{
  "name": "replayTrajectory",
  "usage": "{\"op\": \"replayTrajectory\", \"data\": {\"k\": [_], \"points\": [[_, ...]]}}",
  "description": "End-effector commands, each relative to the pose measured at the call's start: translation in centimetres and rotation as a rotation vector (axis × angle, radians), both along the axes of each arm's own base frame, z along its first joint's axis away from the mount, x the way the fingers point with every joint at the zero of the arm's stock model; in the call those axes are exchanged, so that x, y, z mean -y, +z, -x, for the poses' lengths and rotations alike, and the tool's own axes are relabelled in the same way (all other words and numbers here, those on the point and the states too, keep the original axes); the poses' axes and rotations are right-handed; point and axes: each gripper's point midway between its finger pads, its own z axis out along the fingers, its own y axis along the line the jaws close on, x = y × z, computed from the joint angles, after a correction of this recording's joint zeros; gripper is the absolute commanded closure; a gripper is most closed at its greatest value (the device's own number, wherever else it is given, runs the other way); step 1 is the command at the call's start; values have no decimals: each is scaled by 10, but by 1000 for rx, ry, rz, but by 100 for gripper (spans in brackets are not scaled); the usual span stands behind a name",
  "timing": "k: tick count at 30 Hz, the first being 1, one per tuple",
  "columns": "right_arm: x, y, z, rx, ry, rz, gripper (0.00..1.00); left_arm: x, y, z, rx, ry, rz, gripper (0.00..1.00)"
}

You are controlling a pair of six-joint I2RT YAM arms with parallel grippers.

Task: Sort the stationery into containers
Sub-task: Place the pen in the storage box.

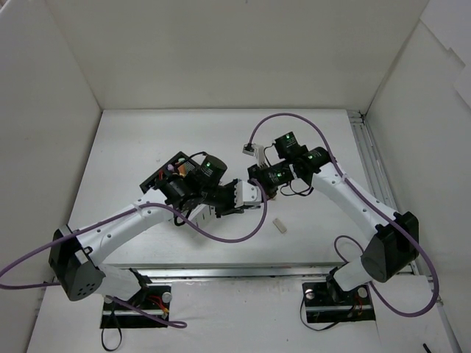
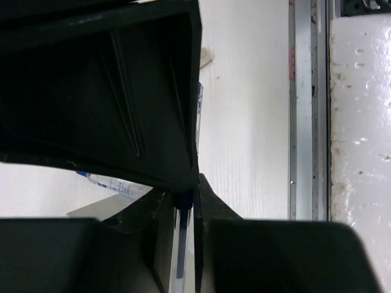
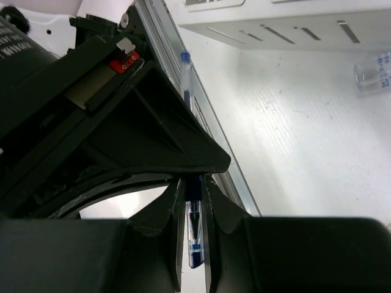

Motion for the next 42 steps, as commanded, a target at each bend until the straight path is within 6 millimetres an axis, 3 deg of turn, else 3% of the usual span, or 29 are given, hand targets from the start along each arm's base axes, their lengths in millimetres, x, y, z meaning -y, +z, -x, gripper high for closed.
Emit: {"op": "replayTrajectory", "data": {"k": [1, 2, 5, 7, 11, 13, 14, 16, 17, 18, 19, 20, 21, 22, 25, 28, 32, 34, 35, 38, 42], "points": [[-8, 33, -2, 15, 2, -87, 100, 9, 24, -3, 64, 3, 66, 95], [-8, 35, -1, 17, 3, -91, 100, 9, 24, -6, 65, 27, 66, 100], [-7, 38, 0, 32, 3, -93, 100, 8, 28, -12, 85, 64, 83, 100], [-5, 44, 0, 57, -3, -99, 91, 7, 30, -17, 110, 96, 96, 100], [11, 57, -11, 172, -88, -73, 57, -9, 38, -30, 142, 198, 150, 100], [27, 72, -19, 252, -158, -74, 26, -20, 55, -39, 144, 278, 227, 100], [36, 75, -27, 290, -214, -47, 2, -29, 47, -42, 131, 313, 233, 100], [52, 89, -38, 370, -309, -43, 2, -51, 66, -57, 147, 427, 328, 100], [63, 90, -50, 393, -396, -10, 2, -62, 54, -61, 135, 480, 328, 100], [74, 89, -57, 409, -460, 10, 2, -76, 63, -76, 139, 588, 393, 100], [86, 89, -65, 439, -548, 36, 2, -98, 71, -87, 191, 709, 452, 100], [92, 89, -69, 451, -589, 47, 2, -114, 63, -92, 176, 799, 455, 100], [99, 87, -75, 462, -632, 59, 2, -141, 74, -106, 220, 931, 512, 100], [104, 86, -79, 471, -668, 67, 2, -159, 85, -106, 222, 1018, 594, 100], [110, 67, -84, 448, -699, 99, 2, -214, 72, -115, 272, 1253, 696, 100], [113, 52, -88, 433, -703, 127, 2, -245, 76, -122, 318, 1336, 779, 100], [116, 40, -93, 435, -708, 154, 2, -262, 77, -138, 328, 1372, 835, 100], [118, 37, -96, 436, -717, 165, 2, -261, 70, -147, 308, 1353, 843, 100], [117, 35, -96, 435, -711, 166, 2, -265, 78, -151, 325, 1346, 885, 100], [117, 32, -99, 445, -708, 174, 2, -259, 79, -160, 319, 1307, 897, 100], [122, 23, -102, 443, -724, 201, 2, -260, 65, -168, 316, 1311, 890, 100]]}}
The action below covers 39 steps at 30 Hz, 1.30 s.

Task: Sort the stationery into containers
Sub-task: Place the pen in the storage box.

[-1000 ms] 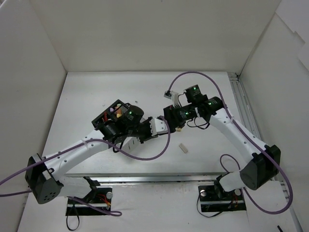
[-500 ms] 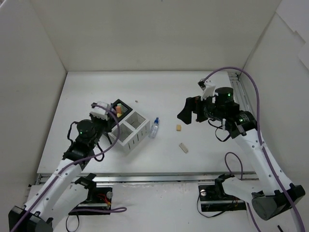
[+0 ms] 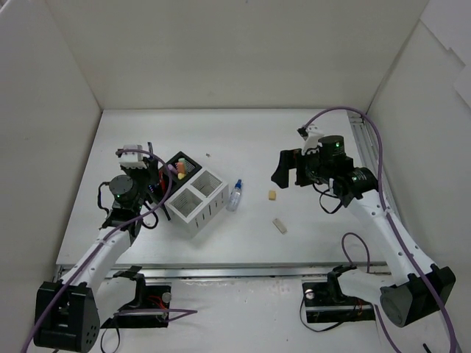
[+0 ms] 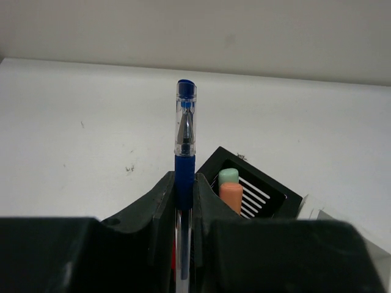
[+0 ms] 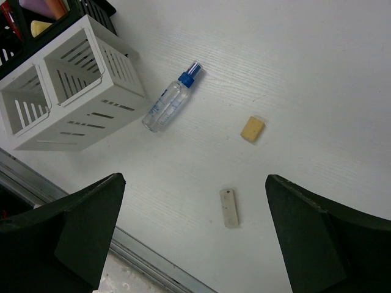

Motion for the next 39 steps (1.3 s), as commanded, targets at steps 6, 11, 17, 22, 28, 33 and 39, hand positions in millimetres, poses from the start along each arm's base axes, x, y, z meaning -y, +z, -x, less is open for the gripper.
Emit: {"op": "replayTrajectory", "data": {"k": [6, 11, 17, 22, 28, 33, 39], "points": [[7, -9, -14, 36, -34, 26, 2, 6, 22, -6, 203, -33, 46, 100], [4, -14, -16, 24, -27, 18, 2, 8, 13, -10, 209, -40, 58, 100], [3, -23, -14, 15, -38, 35, 2, 6, 2, -10, 174, -27, 66, 87], [0, -28, -14, 25, -54, 82, 2, 4, -7, -2, 137, -19, 79, 72], [-7, -34, -18, 13, -68, 95, 2, 5, 0, 15, 153, -15, 81, 65], [-28, -53, -26, -38, -144, 118, 2, 5, 16, 33, 152, -20, 109, 21], [-45, -83, -50, -48, -502, -16, 2, 4, 50, 64, 44, -3, 235, 0]]}}
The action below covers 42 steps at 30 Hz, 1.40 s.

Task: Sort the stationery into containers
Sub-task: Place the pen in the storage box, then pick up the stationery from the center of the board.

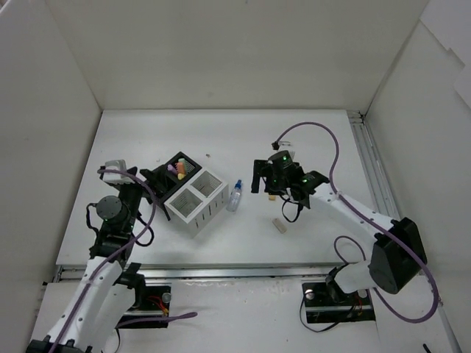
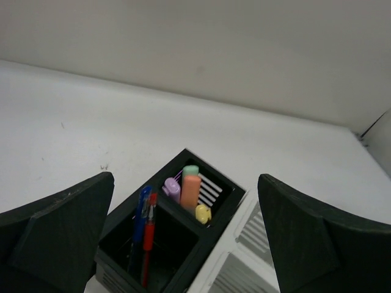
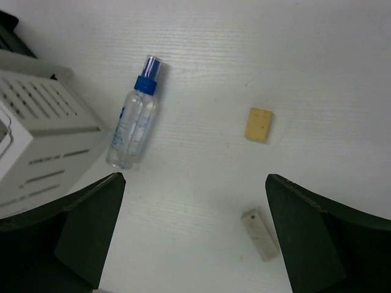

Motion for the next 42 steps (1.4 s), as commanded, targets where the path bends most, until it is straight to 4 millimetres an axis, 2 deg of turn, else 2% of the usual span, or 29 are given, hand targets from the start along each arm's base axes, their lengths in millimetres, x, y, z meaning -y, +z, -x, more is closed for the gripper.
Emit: {"op": "replayTrajectory", "data": {"k": [1, 2, 3, 4, 5, 6, 7, 8, 9, 11, 13, 19, 24, 31, 34, 41, 42], "points": [[-15, 13, -42, 145, -289, -174, 2, 1, 33, 18, -53, 3, 112, 0], [-16, 12, -46, 161, -318, -174, 2, 1, 43, 23, -55, -1, 137, 0], [-22, 12, -50, 165, -322, -185, 2, 3, 34, 27, -103, -12, 140, 0], [-28, 4, -54, 155, -327, -178, 2, 6, 36, 34, -109, -28, 145, 0], [-34, 8, -61, 163, -328, -183, 2, 4, 42, 38, -104, -18, 161, 0], [-41, 5, -61, 155, -316, -177, 2, 3, 29, 44, -168, -9, 164, 0], [-45, -8, -64, 129, -318, -167, 2, 2, 31, 49, -162, -9, 170, 0], [-53, -9, -66, 116, -306, -178, 2, 0, 32, 53, -161, -3, 183, 0], [-59, -25, -67, 81, -303, -167, 2, 0, 31, 59, -163, -5, 195, 0], [-71, -33, -69, 47, -288, -184, 2, 2, 26, 63, -168, -17, 199, 0], [-77, -52, -70, 7, -296, -170, 2, 2, 24, 68, -167, -26, 199, 0], [-92, -71, -77, -37, -310, -164, 5, -3, 19, 73, -193, 2, 179, 0], [-91, -86, -69, -77, -315, -134, 16, -2, 19, 72, -194, -3, 185, 0], [-95, -112, -47, -153, -305, -125, 44, -7, 16, 70, -193, 29, 203, 0], [-96, -118, -46, -165, -308, -120, 56, -6, 17, 69, -179, 27, 219, 0], [-92, -121, -52, -148, -316, -94, 65, -8, 22, 75, -152, 24, 212, 0], [-92, -120, -52, -145, -311, -93, 68, -15, 22, 75, -147, 62, 214, 0]]}}
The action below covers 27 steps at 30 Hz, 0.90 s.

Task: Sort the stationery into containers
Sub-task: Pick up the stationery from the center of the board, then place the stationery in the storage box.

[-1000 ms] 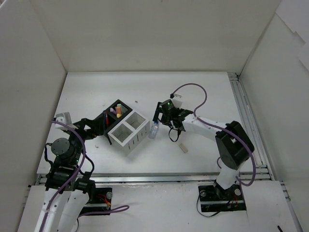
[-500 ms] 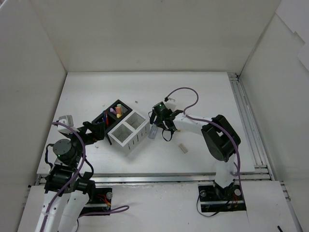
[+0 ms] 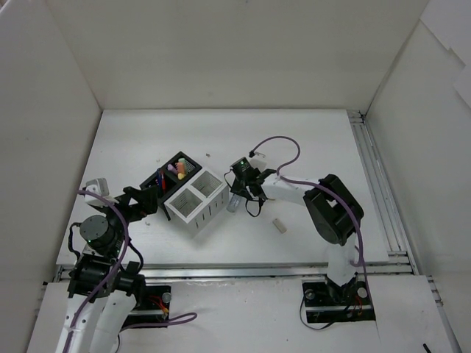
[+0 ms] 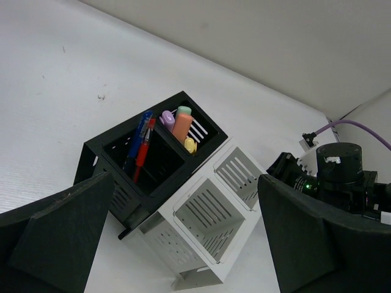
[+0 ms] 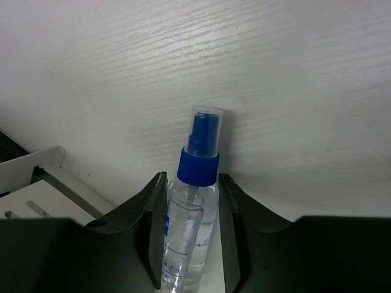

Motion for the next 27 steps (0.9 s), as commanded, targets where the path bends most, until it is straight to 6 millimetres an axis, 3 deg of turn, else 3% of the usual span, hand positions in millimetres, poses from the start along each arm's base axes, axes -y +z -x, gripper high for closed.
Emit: {"op": "replayTrajectory", "data": {"k": [1, 5, 9, 12, 14, 17, 19, 22, 27], "points": [[2, 2, -5, 18, -14, 23, 79, -7, 20, 0, 74, 42, 18, 0], [15, 41, -15, 143, 21, 74, 97, -12, 20, 3, 80, 66, 18, 0], [26, 127, -23, 408, 64, 78, 100, -13, 21, 3, 86, 75, 19, 0], [18, 190, -23, 612, 166, 69, 100, -12, 18, 1, 83, 74, 28, 0], [3, 233, -19, 760, 264, 55, 100, -11, 18, -2, 85, 68, 38, 0], [-29, 268, -9, 913, 415, -6, 100, -8, 19, -3, 89, 58, 41, 0], [-46, 286, -7, 1004, 487, -39, 100, -8, 22, -3, 91, 53, 40, 0], [-79, 295, 2, 1088, 624, -64, 100, -7, 26, 0, 99, 48, 36, 0], [-120, 281, 4, 1194, 814, -42, 100, -8, 27, 3, 103, 45, 35, 0]]}}
